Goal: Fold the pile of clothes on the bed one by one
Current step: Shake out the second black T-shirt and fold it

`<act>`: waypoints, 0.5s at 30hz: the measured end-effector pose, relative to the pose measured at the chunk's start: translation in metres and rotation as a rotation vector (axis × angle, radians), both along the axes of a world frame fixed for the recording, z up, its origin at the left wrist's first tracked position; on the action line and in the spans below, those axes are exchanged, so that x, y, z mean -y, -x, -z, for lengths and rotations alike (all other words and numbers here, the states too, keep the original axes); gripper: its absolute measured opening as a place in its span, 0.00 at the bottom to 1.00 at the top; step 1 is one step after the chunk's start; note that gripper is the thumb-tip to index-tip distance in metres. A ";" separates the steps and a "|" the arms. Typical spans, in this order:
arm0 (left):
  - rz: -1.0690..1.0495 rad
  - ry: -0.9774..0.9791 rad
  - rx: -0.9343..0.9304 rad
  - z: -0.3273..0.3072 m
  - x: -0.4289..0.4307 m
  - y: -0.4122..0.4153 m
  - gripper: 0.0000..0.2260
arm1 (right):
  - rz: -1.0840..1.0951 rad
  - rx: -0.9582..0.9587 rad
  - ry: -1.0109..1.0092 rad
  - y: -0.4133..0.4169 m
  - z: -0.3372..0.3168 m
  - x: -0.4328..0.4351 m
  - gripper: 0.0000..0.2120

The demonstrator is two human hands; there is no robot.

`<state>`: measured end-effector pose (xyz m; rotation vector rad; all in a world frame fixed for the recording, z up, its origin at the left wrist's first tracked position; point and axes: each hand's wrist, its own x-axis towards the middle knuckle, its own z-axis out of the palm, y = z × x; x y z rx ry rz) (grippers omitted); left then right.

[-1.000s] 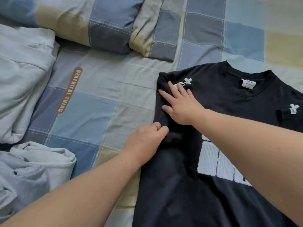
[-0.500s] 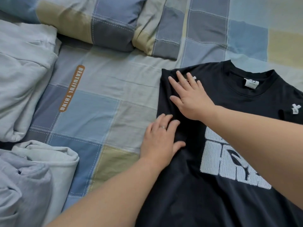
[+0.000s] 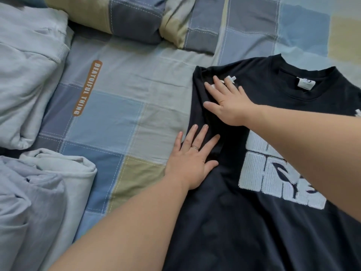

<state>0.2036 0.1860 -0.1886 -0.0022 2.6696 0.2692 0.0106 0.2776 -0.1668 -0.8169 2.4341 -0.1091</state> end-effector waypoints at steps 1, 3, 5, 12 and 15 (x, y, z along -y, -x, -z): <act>0.004 0.012 0.019 -0.005 -0.001 0.002 0.31 | 0.010 0.010 0.004 -0.009 -0.004 -0.011 0.30; -0.007 0.038 0.038 -0.016 -0.005 0.000 0.32 | 0.060 0.018 -0.008 -0.035 -0.009 -0.042 0.30; -0.046 0.030 0.044 -0.028 -0.012 -0.014 0.33 | 0.100 -0.001 -0.053 -0.067 -0.011 -0.078 0.30; -0.017 -0.040 0.041 -0.042 -0.048 -0.116 0.32 | 0.246 0.010 -0.189 -0.201 -0.028 -0.195 0.31; -0.009 -0.042 0.031 -0.041 -0.073 -0.157 0.32 | 0.342 0.010 -0.254 -0.255 -0.028 -0.249 0.31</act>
